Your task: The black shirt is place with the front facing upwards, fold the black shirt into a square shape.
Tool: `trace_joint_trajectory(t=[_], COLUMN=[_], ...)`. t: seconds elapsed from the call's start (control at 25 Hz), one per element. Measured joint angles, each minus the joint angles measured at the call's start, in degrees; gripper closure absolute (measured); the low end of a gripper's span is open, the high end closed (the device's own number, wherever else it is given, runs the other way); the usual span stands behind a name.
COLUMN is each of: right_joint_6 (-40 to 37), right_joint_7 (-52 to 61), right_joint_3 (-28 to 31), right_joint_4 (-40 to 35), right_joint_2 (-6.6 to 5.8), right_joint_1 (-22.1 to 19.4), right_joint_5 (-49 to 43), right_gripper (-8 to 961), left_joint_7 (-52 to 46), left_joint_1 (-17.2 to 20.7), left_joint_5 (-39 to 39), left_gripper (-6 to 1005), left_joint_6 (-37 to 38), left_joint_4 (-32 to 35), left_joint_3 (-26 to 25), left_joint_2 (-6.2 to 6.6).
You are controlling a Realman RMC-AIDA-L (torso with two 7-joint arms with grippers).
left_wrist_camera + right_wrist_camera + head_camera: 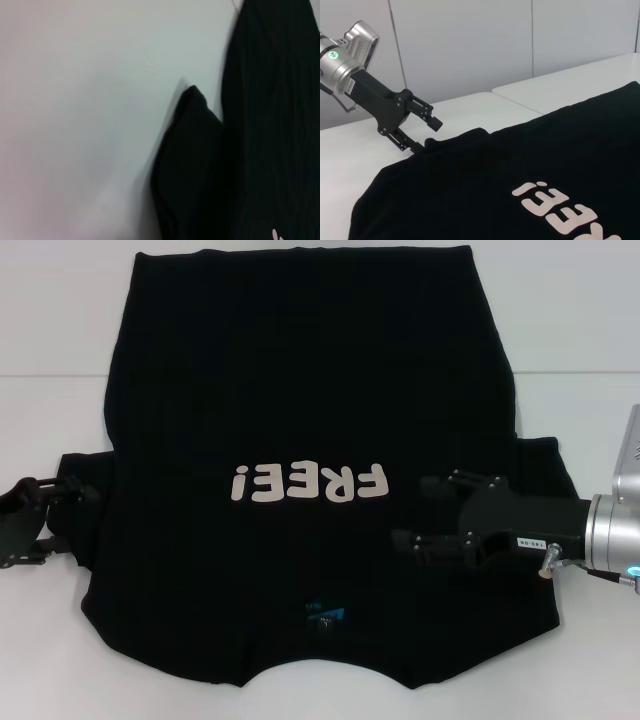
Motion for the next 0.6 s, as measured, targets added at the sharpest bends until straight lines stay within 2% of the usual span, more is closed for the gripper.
trace_joint_trajectory(t=[0.6], right_joint_6=[-0.1], right_joint_7=[-0.1], right_joint_3=[0.0], right_joint_4=[0.0], right_joint_2=[0.00], right_joint_1=[-0.3], right_joint_5=[0.0], right_gripper=[13], left_joint_7=[0.1], left_joint_1=[0.4], left_joint_5=[0.5], left_gripper=[175], left_joint_6=[-0.1], left_joint_4=[0.3], left_joint_3=[0.5], left_joint_2=[0.85])
